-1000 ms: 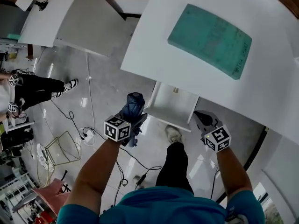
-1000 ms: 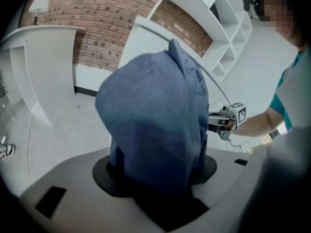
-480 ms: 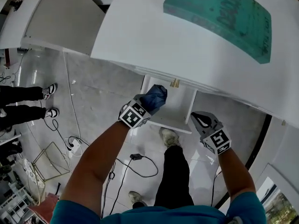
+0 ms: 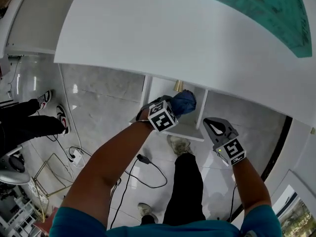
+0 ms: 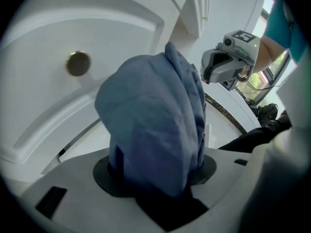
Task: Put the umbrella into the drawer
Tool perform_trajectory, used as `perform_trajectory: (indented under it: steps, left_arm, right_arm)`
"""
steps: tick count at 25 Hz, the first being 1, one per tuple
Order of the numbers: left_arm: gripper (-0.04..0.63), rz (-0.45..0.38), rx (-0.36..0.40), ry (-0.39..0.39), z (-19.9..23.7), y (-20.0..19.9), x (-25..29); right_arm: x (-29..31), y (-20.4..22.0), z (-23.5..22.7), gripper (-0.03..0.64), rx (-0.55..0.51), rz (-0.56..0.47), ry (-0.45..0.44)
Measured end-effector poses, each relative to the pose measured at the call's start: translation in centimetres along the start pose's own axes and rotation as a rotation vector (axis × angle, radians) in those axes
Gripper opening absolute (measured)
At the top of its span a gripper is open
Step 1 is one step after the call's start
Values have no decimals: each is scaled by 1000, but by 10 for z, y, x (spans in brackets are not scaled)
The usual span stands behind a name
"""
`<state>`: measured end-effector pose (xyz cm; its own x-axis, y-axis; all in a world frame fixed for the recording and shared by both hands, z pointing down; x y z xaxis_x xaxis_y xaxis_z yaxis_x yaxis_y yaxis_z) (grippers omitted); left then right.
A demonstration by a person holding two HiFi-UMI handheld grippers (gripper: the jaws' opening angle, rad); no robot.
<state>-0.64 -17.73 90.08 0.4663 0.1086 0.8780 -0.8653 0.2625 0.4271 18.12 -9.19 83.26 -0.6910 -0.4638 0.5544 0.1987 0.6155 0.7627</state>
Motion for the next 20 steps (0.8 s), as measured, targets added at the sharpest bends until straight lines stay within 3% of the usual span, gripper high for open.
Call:
perform_trajectory:
  steps: [6,11,15,20]
  left_arm:
    - [250,24,321,33,-38,-24,17]
    - [250,124,433,-2,-32,-5,49]
    - [250,196,488,-20,-28,19,71]
    - [250,261,714,-5,-41,31,99]
  right_arm:
    - [5,16,-3,23,-14,11,15]
    - [-4,28,-8,23,41,11,23]
    - [-16,35,-26,23,122,-16,83]
    - [-26,40,-39,23,135,-9,120]
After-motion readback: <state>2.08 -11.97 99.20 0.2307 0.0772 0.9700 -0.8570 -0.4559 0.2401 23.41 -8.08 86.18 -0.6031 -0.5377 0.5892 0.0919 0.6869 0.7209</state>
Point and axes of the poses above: the fingertips, and each gripper's own axes: x forward along the fingers, z to its left, y out of its underside, the point moved 9 cm from there along -x, backward along the fingers, and after that the axes turned 6 degrees about x, right-handed, at the moved point
